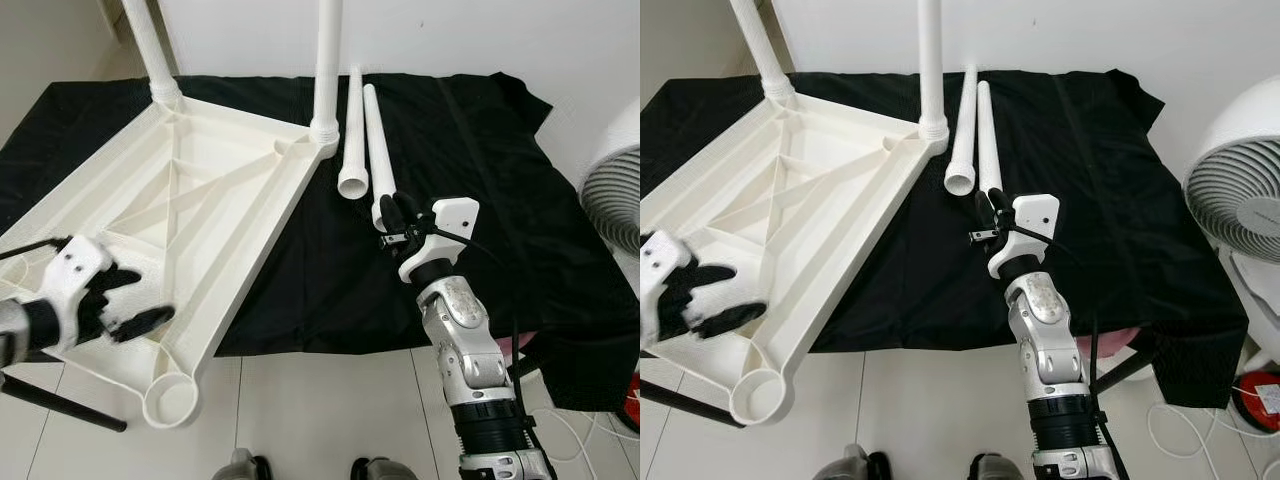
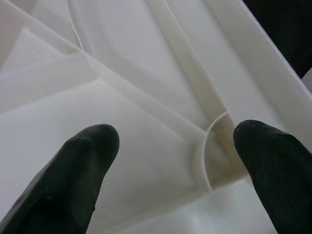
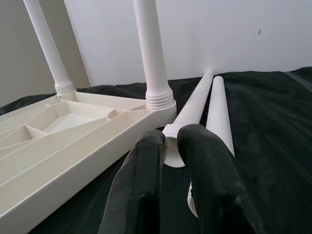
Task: Building children table
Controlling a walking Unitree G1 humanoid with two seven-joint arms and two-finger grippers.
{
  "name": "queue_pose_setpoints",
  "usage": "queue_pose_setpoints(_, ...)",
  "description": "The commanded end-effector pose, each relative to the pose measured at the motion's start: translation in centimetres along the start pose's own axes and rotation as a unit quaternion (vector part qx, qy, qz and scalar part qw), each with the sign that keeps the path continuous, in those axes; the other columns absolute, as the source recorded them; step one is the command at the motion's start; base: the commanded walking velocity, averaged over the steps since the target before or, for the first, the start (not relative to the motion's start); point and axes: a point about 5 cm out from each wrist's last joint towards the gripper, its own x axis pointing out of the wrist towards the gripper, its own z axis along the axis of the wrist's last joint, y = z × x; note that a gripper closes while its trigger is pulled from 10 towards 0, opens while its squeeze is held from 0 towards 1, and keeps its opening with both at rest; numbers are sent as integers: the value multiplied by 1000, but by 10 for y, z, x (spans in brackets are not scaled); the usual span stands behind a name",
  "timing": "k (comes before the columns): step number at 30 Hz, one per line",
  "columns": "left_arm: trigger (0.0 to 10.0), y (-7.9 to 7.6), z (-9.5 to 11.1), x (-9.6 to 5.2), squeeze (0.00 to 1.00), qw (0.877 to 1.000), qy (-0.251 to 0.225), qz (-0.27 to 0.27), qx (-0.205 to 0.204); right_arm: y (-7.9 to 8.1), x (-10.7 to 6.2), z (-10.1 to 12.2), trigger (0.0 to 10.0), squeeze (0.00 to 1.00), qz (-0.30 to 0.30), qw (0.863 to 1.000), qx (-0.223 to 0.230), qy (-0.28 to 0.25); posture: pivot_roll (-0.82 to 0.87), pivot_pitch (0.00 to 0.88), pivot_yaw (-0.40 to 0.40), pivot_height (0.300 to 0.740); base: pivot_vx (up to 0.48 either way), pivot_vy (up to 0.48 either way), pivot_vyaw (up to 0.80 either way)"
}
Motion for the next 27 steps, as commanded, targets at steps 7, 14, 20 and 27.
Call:
queue_pose_setpoints(7, 10000, 5, -23, -26, 0, 996, 80, -16, -18, -1, -2, -2, 10000, 0, -1, 1000, -4, 5, -35, 121, 47, 740, 0, 0, 0)
queue_pose_setpoints(14, 10000, -2, -29, -24, 0, 994, 107, -32, -13, -1, -2, -2, 10000, 0, -1, 1000, -3, 5, -29, 122, 48, 740, 0, 0, 0)
queue_pose_setpoints(20, 10000, -2, -29, -20, 0, 994, 106, -29, -7, -1, -1, -2, 10000, 0, -1, 1000, -3, 5, -30, 123, 48, 740, 0, 0, 0)
queue_pose_setpoints(27, 10000, -3, -23, -6, 0, 995, 96, -27, 17, -1, -2, -2, 10000, 0, -3, 1000, -3, 5, -36, 127, 51, 740, 0, 0, 0)
